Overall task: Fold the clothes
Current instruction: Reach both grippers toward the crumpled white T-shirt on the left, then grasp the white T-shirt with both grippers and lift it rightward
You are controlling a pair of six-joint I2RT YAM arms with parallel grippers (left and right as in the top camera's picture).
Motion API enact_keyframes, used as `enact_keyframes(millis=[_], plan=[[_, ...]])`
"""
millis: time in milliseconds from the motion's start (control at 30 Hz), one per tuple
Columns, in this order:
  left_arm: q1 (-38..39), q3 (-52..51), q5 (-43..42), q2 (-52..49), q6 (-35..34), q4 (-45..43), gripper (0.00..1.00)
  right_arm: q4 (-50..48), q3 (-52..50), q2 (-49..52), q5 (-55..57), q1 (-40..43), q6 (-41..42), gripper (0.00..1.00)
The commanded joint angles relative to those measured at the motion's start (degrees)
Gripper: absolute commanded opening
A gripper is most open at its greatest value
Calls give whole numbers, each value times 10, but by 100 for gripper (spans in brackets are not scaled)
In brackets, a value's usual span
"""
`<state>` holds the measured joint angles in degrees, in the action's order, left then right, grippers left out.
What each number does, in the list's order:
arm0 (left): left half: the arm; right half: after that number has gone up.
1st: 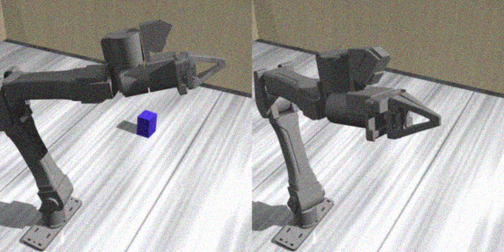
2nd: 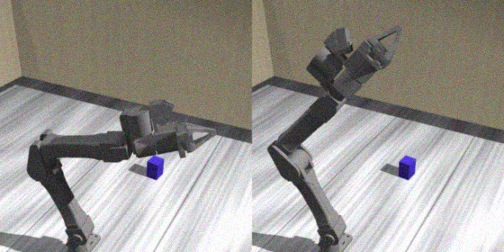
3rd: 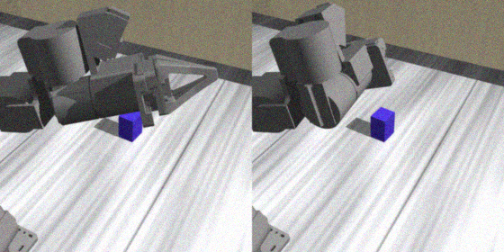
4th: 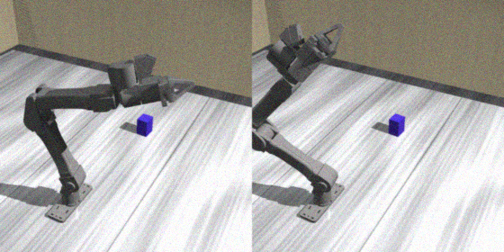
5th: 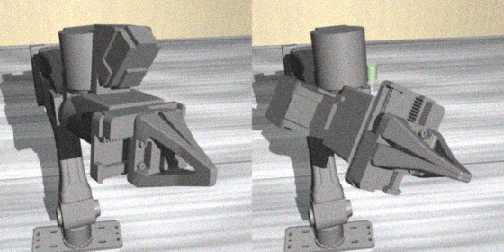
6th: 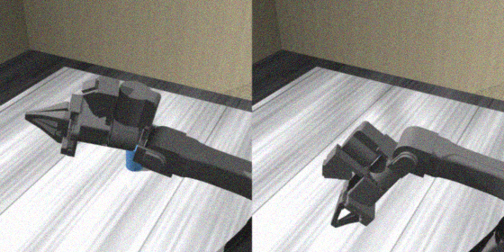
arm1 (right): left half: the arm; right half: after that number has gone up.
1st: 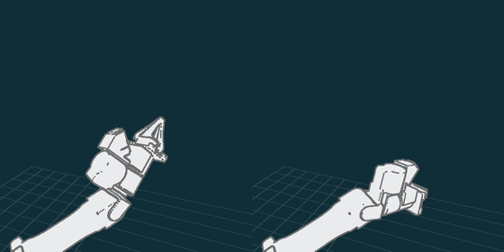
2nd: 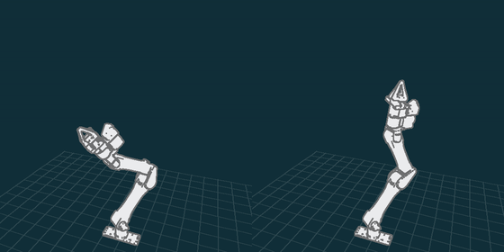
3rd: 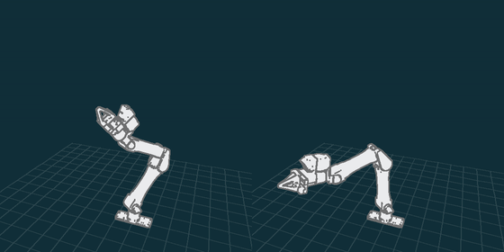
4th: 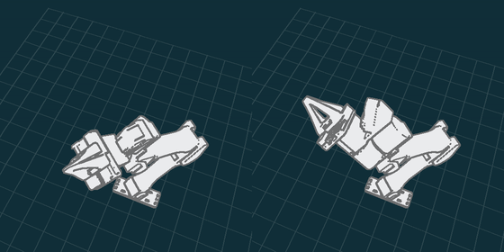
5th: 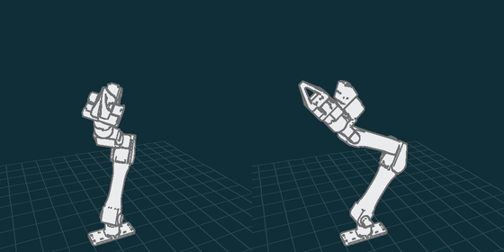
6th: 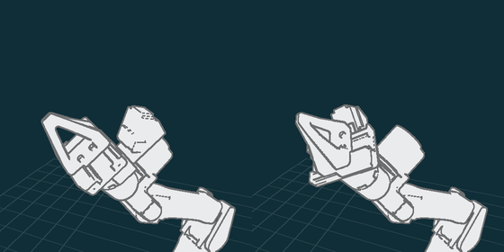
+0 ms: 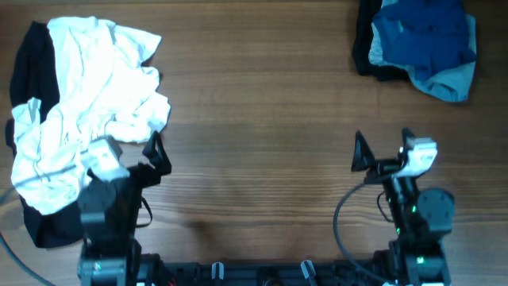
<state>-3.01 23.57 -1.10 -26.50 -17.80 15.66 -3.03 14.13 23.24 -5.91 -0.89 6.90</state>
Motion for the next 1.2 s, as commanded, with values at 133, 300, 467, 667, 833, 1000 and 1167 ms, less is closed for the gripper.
enact_keyframes(millis=[133, 300, 467, 667, 833, 1000, 1167], plan=[[-1, 308, 7, -319, 59, 199, 100, 160, 289, 309, -31, -2, 12, 99], [-1, 383, 5, -473, 101, 237, 100, 229, 385, 469, -32, -2, 12, 100], [-1, 383, 6, -618, 102, 184, 99, 229, 384, 549, -98, -2, 11, 100], [-1, 383, 69, -776, 118, 159, 82, 237, 383, 553, -98, -2, 10, 99], [-1, 383, 69, -799, 114, 156, 23, 239, 378, 555, -98, -2, 10, 85], [39, 452, -6, -760, 113, 219, 4, 241, 378, 556, -98, -2, 10, 62], [122, 690, -40, -687, 70, 272, 4, 241, 378, 556, -139, -2, 23, 61]])
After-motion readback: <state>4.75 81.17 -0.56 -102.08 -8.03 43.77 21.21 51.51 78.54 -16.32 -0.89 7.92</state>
